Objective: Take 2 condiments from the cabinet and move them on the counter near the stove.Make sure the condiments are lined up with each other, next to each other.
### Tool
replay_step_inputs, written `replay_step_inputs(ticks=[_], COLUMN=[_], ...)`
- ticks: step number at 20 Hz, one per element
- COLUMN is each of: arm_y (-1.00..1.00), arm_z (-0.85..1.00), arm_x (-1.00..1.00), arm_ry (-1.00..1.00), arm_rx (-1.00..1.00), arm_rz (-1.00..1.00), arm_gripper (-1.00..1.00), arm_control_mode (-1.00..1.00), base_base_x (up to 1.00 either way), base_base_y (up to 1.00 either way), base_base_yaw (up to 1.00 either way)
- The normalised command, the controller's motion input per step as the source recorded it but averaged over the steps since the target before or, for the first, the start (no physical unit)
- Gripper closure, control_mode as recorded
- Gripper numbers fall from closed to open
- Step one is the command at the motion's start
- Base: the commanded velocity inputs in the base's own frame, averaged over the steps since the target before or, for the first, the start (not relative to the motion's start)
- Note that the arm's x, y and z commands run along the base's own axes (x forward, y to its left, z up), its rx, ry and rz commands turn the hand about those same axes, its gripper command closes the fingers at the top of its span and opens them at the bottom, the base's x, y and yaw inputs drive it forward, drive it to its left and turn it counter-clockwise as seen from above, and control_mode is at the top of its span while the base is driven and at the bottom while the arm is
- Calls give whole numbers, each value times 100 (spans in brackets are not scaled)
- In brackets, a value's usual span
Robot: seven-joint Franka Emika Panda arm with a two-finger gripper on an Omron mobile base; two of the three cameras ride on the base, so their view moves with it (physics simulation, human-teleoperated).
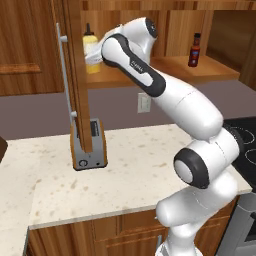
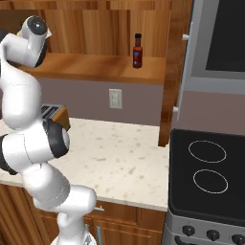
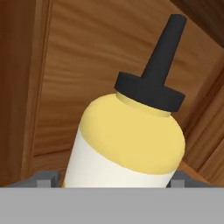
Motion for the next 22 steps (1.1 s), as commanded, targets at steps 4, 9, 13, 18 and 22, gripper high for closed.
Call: replay_step_inputs(ticks=[4, 9, 13, 18, 22], arm_y=[-53, -55, -56, -63, -77], arm_z=[12, 12, 2, 0, 0], arm_x=[-82, -99, -90, -70, -44], arm_ry=[-12, -5, 0, 0, 0], arm_rx=[1, 0, 0, 0, 0], arm_rz=[0, 0, -2, -7, -13], arm_gripper=[100, 100, 100, 100, 100], arm_control_mode=[-100, -100, -100, -100, -100], base_base_x=[0, 0, 0, 0, 0], base_base_y=[0, 0, 0, 0, 0], base_base_yaw=[0, 0, 0, 0, 0])
